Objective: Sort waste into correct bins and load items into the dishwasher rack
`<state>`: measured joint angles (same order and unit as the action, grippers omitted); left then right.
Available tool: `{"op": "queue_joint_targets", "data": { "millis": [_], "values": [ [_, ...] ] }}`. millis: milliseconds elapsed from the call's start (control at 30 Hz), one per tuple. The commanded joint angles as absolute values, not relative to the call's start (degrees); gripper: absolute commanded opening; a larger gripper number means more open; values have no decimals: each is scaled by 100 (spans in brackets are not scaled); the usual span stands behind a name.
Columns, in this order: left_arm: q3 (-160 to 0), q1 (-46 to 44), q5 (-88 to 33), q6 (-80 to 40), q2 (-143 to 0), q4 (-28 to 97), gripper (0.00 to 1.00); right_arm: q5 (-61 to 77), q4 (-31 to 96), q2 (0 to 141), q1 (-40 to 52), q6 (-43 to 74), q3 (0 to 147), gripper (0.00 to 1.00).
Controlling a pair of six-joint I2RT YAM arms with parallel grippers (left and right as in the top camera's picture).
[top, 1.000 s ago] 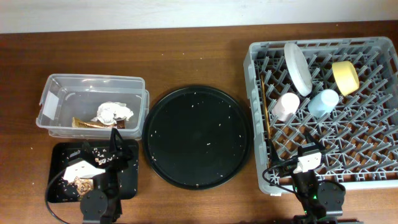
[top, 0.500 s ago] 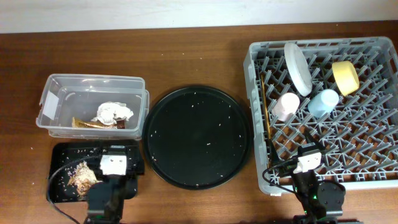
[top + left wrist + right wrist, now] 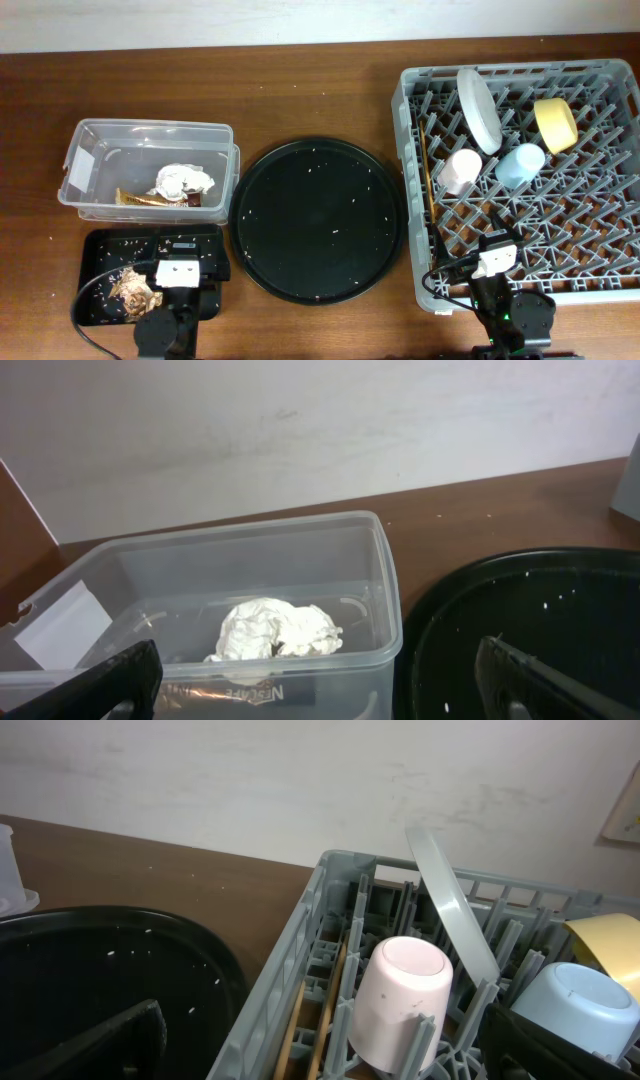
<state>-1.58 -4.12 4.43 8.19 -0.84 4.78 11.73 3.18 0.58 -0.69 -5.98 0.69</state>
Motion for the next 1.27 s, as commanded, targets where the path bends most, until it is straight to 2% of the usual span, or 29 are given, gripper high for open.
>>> {"op": "queue_joint_targets", "data": {
  "millis": [0,67,1233],
  "values": [
    [-49,-346,381,932,-23,429,99,1184,342,25,-47,-528,32,98],
    [-49,19,381,932,-23,429,99,1184,342,25,-47,-528,32,98],
    [-51,19,381,932,-30,434,99,1184,344,25,-38,-528,32,98]
  ]
}}
